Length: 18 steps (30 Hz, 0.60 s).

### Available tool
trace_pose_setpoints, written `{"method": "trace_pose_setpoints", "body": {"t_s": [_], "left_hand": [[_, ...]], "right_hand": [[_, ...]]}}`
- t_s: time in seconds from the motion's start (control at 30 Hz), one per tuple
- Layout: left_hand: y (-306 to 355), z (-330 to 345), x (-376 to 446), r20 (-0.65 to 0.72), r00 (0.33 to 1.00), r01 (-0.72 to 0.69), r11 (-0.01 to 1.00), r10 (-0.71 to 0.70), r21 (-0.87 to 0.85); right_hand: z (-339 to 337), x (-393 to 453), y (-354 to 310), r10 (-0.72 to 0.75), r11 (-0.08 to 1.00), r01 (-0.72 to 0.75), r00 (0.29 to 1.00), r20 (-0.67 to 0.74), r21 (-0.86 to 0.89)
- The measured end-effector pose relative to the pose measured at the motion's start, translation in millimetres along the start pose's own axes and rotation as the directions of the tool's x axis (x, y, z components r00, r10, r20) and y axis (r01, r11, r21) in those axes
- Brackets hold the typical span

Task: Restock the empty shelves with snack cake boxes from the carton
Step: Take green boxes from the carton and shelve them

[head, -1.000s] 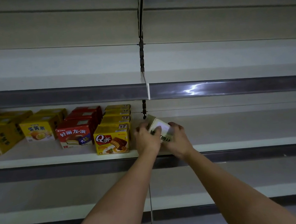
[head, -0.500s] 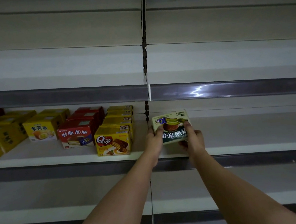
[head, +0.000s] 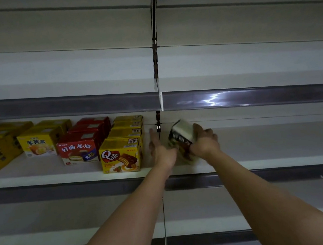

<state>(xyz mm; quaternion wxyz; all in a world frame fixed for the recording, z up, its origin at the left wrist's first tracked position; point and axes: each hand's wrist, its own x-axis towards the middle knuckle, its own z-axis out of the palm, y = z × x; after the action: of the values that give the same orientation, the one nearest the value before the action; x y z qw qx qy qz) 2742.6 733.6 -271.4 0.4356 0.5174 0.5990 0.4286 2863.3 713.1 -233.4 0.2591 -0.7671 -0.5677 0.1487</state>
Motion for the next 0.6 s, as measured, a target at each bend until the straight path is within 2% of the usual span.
{"method": "trace_pose_setpoints", "body": {"t_s": [0.03, 0.07, 0.13, 0.17, 0.23, 0.3, 0.37, 0.47, 0.6], "left_hand": [[-2.5, -1.9, 3.2, -0.024, 0.994, -0.109, 0.991, 0.111, 0.079], [-4.3, -2.8, 5.7, -0.013, 0.981, -0.19, 0.975, 0.192, 0.115], [-10.6, -0.8, 8.4, -0.005, 0.968, -0.244, 0.952, 0.249, 0.186], [-13.4, 0.1, 8.3, -0.034, 0.964, -0.249, 0.936, 0.265, 0.248], [-17.8, 2.3, 5.8, -0.114, 0.946, -0.251, 0.908, 0.304, 0.336], [-17.5, 6.4, 4.6, -0.148, 0.942, -0.227, 0.896, 0.301, 0.381], [-14.5, 11.1, 10.9, -0.155, 0.958, -0.178, 0.925, 0.241, 0.337], [-10.2, 15.0, 26.9, -0.172, 0.977, -0.101, 0.982, 0.128, 0.157], [-6.6, 12.0, 44.9, -0.139, 0.987, -0.095, 0.994, 0.086, -0.058]], "right_hand": [[-2.3, 2.2, 0.3, -0.064, 0.991, 0.069, 0.997, 0.047, -0.116], [-0.8, 4.0, -0.1, -0.12, 0.985, 0.13, 0.989, 0.085, -0.116], [5.1, 7.2, 4.0, -0.176, 0.984, 0.178, 0.982, 0.064, -0.031], [6.7, 7.8, 8.2, -0.16, 0.987, 0.16, 0.987, 0.019, -0.001], [10.5, 8.8, 20.7, -0.036, 0.999, 0.037, 0.998, -0.053, 0.01], [14.6, 8.5, 27.6, 0.081, 0.996, -0.078, 0.995, -0.05, 0.043], [21.1, 10.1, 23.9, 0.084, 0.979, -0.076, 0.996, -0.033, 0.187], [31.3, 19.3, 9.7, 0.106, 0.907, -0.093, 0.994, -0.009, 0.411], [48.5, 45.7, -2.6, 0.154, 0.824, -0.145, 0.988, 0.03, 0.548]]}}
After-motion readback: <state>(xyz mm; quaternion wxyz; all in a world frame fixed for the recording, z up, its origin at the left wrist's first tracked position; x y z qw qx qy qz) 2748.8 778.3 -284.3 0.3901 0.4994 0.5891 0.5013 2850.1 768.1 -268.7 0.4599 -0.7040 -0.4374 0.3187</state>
